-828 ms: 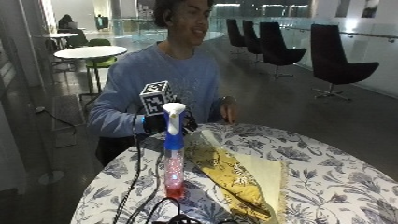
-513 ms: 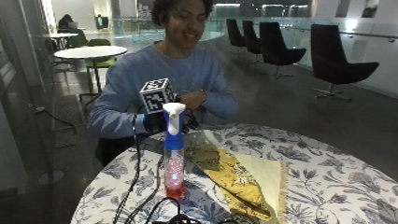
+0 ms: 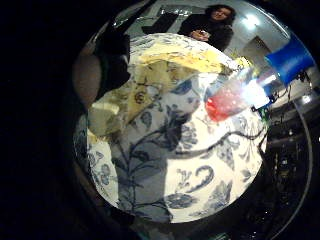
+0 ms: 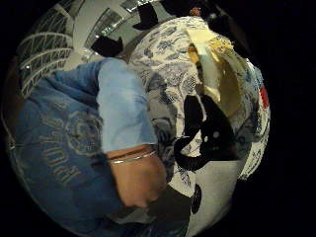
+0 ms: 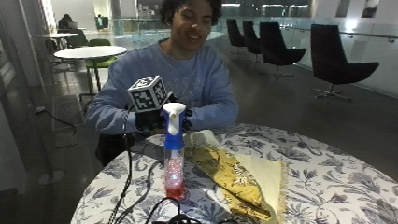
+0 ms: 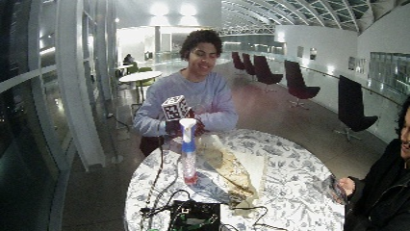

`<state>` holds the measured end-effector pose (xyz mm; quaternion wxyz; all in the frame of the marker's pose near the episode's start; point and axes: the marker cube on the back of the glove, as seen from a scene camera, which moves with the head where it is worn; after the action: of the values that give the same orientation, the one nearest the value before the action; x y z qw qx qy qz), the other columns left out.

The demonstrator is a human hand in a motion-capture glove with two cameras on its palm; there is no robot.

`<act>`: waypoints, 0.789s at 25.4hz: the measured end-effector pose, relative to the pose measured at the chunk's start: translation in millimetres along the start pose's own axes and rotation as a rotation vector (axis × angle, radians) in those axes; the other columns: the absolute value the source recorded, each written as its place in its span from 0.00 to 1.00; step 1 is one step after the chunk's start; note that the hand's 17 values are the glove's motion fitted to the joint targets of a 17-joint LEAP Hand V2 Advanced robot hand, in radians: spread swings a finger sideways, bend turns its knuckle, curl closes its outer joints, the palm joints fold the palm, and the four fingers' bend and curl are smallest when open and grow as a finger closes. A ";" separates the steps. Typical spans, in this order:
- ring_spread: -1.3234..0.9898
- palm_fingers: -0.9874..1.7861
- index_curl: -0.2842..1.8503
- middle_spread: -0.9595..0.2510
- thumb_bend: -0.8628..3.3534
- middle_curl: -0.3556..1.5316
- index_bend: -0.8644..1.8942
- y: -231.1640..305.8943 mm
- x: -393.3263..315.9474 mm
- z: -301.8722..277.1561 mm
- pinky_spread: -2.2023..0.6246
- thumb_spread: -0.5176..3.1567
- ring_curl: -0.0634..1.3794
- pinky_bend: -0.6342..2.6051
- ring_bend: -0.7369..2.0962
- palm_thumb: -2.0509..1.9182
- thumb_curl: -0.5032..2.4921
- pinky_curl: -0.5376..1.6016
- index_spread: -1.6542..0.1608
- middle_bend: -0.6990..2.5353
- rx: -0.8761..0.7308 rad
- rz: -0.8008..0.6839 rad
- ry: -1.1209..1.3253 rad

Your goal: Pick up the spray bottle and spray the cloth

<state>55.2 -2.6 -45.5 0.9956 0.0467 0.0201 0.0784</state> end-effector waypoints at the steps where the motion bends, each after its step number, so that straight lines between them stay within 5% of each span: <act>1: 0.57 0.62 0.24 0.75 0.28 0.34 0.32 0.9 8.2 -1.2 0.84 0.43 0.23 0.30 0.39 0.68 0.26 0.37 0.73 0.31 0.018 0.039 -0.048; 13: 0.58 0.58 0.22 0.75 0.23 0.37 0.35 9.2 89.3 -31.8 0.84 0.43 0.26 0.31 0.40 0.63 0.24 0.39 0.72 0.32 0.422 0.462 -0.626; 20: 0.58 0.56 0.22 0.77 0.21 0.37 0.35 3.4 132.8 -17.8 0.84 0.42 0.26 0.32 0.40 0.64 0.25 0.40 0.72 0.31 0.533 0.580 -0.691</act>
<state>185.0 23.3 -67.2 0.8350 0.3254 -0.3038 0.3233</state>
